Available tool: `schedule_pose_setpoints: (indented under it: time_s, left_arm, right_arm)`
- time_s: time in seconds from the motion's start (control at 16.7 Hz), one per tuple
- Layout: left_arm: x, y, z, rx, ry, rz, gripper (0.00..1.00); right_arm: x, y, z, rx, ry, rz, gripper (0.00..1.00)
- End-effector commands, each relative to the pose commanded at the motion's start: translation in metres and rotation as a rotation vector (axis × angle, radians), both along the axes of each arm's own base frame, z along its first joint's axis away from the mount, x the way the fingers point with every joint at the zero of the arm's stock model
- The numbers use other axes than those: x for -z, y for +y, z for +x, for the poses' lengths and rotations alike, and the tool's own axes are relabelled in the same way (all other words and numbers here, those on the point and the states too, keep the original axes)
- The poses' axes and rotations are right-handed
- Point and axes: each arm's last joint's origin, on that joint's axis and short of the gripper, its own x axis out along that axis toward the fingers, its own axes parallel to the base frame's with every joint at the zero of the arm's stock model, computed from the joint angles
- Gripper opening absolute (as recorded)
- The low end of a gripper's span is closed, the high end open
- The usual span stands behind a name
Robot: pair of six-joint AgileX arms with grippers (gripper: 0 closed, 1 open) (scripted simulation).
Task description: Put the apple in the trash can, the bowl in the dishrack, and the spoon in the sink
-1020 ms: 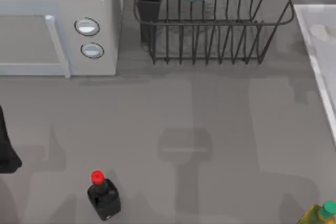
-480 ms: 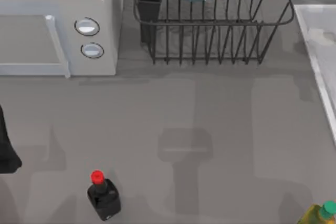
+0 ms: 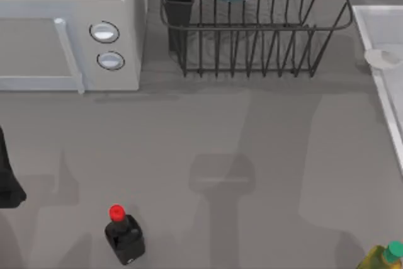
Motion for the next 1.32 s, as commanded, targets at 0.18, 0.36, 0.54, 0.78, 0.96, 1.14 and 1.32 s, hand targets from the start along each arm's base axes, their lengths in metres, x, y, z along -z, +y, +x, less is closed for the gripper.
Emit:
schedule_pose_setpoints:
  time_s: [0.18,0.36,0.54,0.78,0.96,1.14,1.32]
  left_arm:
    - [0.0000,0.0000,0.0000,0.000,0.000,0.000,1.00]
    - [0.0000,0.0000,0.0000,0.000,0.000,0.000,1.00]
    - [0.0000,0.0000,0.0000,0.000,0.000,0.000,1.00]
    - [0.0000,0.0000,0.0000,0.000,0.000,0.000,1.00]
    - [0.0000,0.0000,0.0000,0.000,0.000,0.000,1.00]
    - [0.0000,0.0000,0.0000,0.000,0.000,0.000,1.00]
    - [0.0000,0.0000,0.0000,0.000,0.000,0.000,1.00]
  right_arm:
    - [0.0000,0.0000,0.0000,0.000,0.000,0.000,0.00]
    - [0.0000,0.0000,0.0000,0.000,0.000,0.000,0.23]
    - [0.0000,0.0000,0.0000,0.000,0.000,0.000,0.45]
    - [0.0000,0.0000,0.0000,0.000,0.000,0.000,0.75]
    - [0.0000,0.0000,0.0000,0.000,0.000,0.000,0.98]
    - [0.0000,0.0000,0.0000,0.000,0.000,0.000,1.00]
    - [0.0000,0.0000,0.0000,0.000,0.000,0.000,1.00]
